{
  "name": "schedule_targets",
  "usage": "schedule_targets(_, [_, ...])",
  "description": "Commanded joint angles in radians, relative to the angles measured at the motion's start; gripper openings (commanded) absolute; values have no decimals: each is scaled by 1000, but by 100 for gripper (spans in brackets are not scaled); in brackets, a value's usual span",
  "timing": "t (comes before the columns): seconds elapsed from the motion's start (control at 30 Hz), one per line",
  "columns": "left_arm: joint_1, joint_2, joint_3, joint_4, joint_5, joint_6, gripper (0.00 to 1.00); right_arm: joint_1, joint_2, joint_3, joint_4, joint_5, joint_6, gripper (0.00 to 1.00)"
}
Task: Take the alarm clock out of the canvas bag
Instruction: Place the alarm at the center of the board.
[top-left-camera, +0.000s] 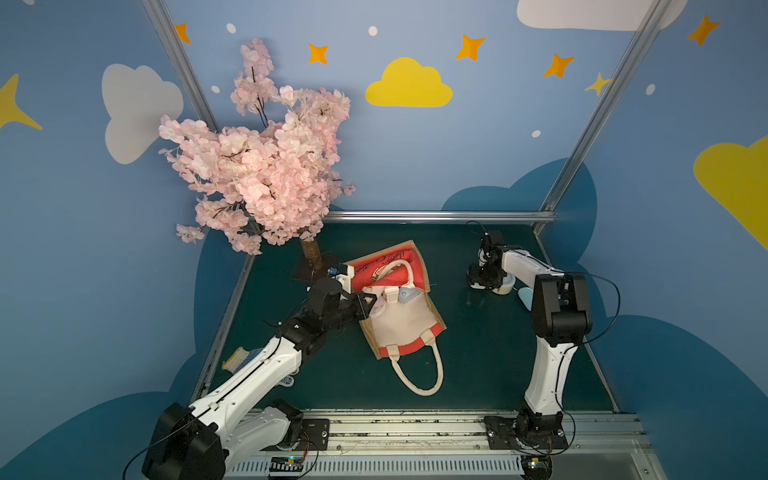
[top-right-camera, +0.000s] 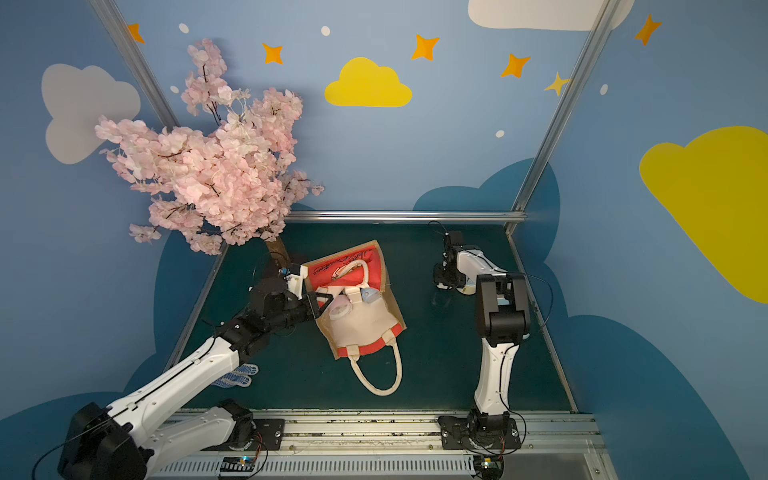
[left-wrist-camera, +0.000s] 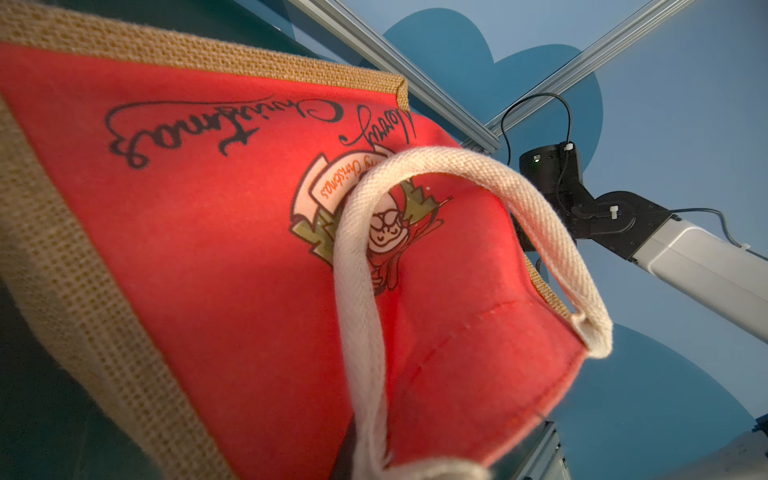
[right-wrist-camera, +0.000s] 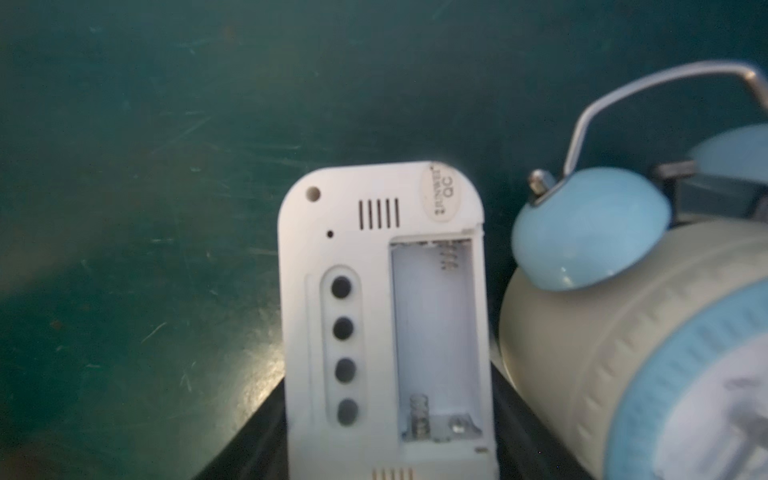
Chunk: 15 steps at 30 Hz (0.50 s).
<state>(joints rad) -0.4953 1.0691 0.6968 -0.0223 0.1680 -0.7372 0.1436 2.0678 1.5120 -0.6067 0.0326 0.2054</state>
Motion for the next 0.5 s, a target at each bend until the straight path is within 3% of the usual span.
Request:
schedule_targets(0.0, [10,-17,-8,-10,-27,4,14,-4,-18,-12,-12,-10,4,69])
schedule_targets(0.47, [9,-40,-16,-26,-45,4,22,-4,-107,-69,53,-23,9,75])
